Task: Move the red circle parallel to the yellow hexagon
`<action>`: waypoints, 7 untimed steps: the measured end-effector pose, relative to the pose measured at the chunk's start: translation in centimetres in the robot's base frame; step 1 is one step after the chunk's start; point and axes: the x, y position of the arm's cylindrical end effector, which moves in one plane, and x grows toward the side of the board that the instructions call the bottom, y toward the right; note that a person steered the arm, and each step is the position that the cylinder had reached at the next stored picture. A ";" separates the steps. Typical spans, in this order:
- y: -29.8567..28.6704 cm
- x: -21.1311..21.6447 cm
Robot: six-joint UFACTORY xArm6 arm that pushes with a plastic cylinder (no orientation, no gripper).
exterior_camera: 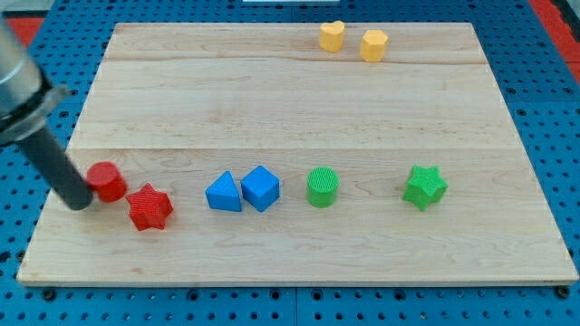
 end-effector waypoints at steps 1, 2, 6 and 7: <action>4.1 -2.6; 5.5 -8.0; 12.3 -22.3; 11.3 -25.2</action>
